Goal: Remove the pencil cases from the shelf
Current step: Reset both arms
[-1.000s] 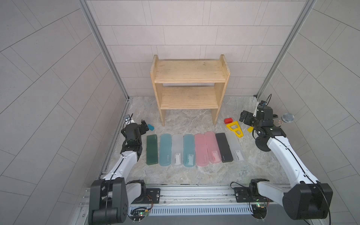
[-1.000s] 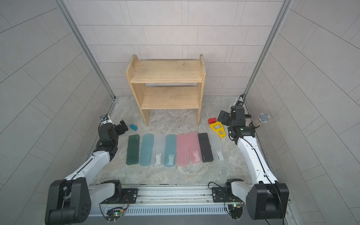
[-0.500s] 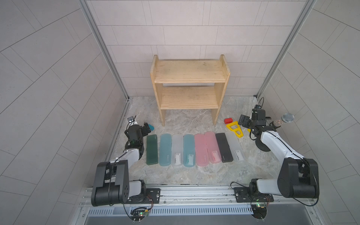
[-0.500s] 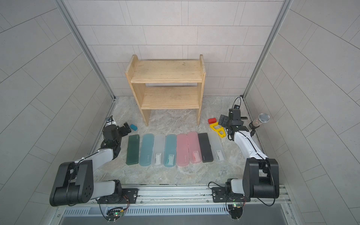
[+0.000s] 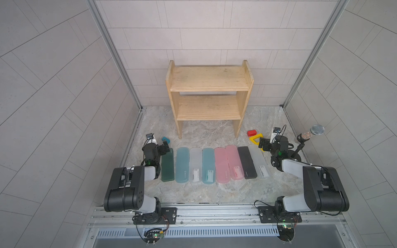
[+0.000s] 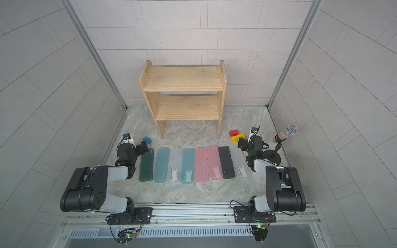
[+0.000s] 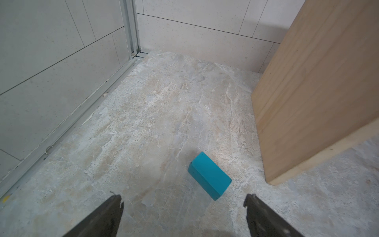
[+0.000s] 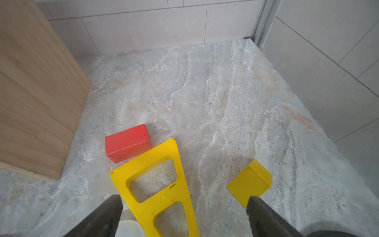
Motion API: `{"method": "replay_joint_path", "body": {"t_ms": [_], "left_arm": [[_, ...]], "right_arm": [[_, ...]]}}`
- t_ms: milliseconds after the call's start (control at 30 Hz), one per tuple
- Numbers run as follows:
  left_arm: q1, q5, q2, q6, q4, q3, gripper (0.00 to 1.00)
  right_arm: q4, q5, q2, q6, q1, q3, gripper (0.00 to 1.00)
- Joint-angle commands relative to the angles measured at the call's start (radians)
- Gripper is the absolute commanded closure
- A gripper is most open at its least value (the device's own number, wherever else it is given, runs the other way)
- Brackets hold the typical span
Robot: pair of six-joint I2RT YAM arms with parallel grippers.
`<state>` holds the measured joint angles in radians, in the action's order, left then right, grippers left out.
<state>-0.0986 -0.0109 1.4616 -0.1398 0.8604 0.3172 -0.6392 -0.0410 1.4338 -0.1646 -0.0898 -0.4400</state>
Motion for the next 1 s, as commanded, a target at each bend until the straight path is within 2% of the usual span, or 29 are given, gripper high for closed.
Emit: {"method": "replay_joint_path", "body": {"t_ms": [0,67,133,300,767,867,967], "left_arm": [[0.003,-0.018,0.017,0.03,0.095,-0.013,0.0],[0.008,-0.021,0.073,0.028,0.184,-0.018,0.0],[0.009,-0.025,0.119,0.031,0.264,-0.036,0.0],[0.01,-0.027,0.059,0.039,0.106,0.0,0.0],[0.014,-0.026,0.064,0.038,0.136,-0.008,0.0],[0.015,-0.104,0.079,0.077,0.096,0.023,0.0],[0.047,-0.049,0.08,0.096,0.025,0.06,0.0]], "right_arm": [[-0.319,-0.034,0.095,0.034,0.009,0.094,0.0],[-0.437,-0.07,0.15,0.054,0.016,0.122,0.0],[-0.36,-0.069,0.117,0.068,0.017,0.114,0.0],[-0.327,-0.024,0.123,0.051,0.018,0.091,0.0],[-0.335,-0.035,0.129,0.053,0.019,0.09,0.0],[-0.335,-0.035,0.129,0.053,0.019,0.089,0.0],[-0.335,-0.034,0.129,0.053,0.018,0.089,0.0]]}}
